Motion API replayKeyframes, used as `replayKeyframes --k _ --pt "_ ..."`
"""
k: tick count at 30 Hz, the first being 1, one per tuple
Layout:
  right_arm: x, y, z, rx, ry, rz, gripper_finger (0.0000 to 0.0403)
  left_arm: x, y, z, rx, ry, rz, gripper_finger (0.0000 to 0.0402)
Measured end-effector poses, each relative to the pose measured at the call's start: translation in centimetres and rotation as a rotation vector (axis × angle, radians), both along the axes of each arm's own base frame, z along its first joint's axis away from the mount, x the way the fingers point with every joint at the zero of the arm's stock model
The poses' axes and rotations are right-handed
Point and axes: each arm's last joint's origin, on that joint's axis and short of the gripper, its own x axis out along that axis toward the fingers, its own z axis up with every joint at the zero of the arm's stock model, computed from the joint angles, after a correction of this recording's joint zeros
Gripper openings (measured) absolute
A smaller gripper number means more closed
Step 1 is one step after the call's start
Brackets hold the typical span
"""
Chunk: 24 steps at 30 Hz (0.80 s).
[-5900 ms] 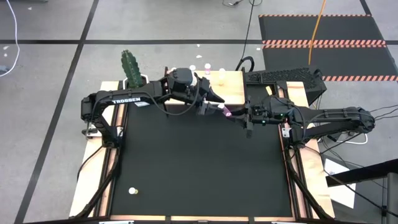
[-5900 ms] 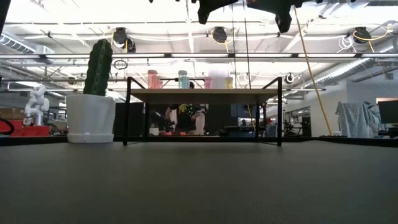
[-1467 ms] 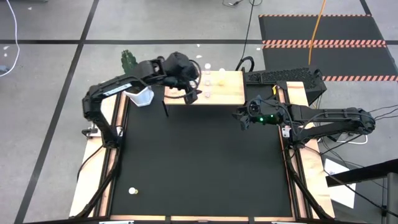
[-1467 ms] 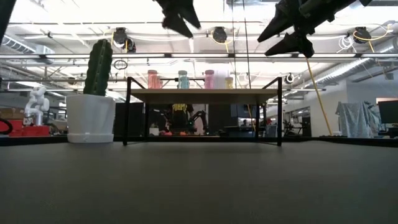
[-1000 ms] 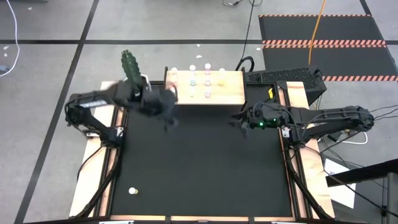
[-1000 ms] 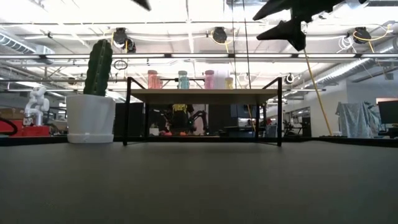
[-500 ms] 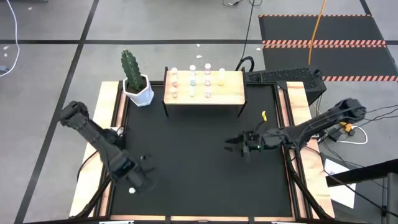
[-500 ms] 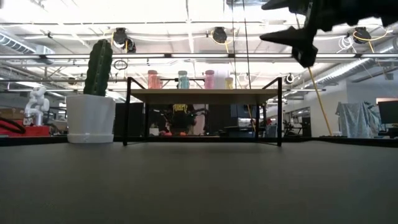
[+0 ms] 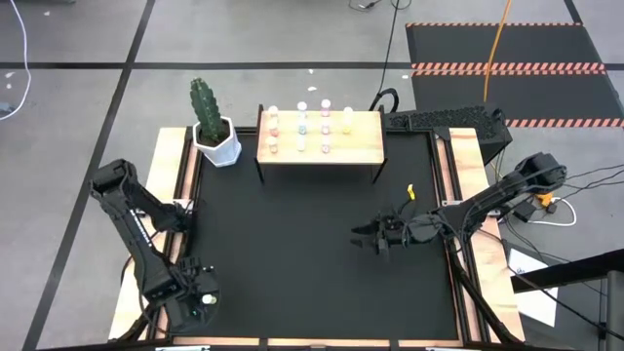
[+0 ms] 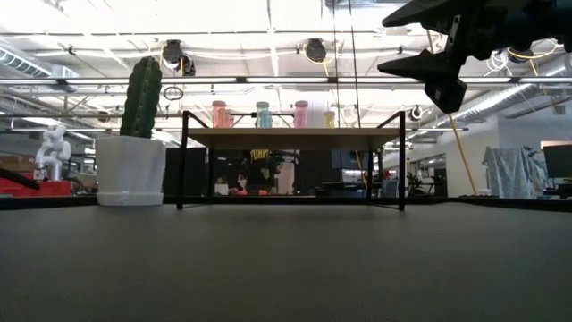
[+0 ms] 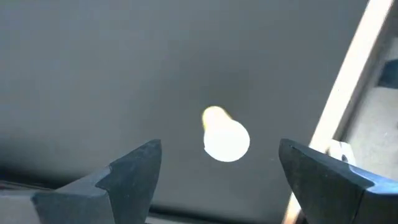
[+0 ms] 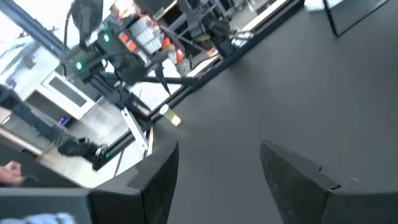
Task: Pick and place medicine bottles onto shelf by color
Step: Put the yellow pill bottle aligned with the other yellow pill bottles on the shelf
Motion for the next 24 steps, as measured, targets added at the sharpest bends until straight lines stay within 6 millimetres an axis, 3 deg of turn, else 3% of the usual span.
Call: replayKeyframes --k 11,24 --pt "0.1 -0.1 0.4 -0.008 -0.047 -0.036 0.0222 -1.9 -0.7 -2.6 -0.01 -0.083 -0.02 0.0321" --pt "0.2 -0.1 0.6 -0.011 -0.072 -0.063 0.0222 -2.7 -1.1 -2.7 -0.006 -0.133 -0.008 0.0198"
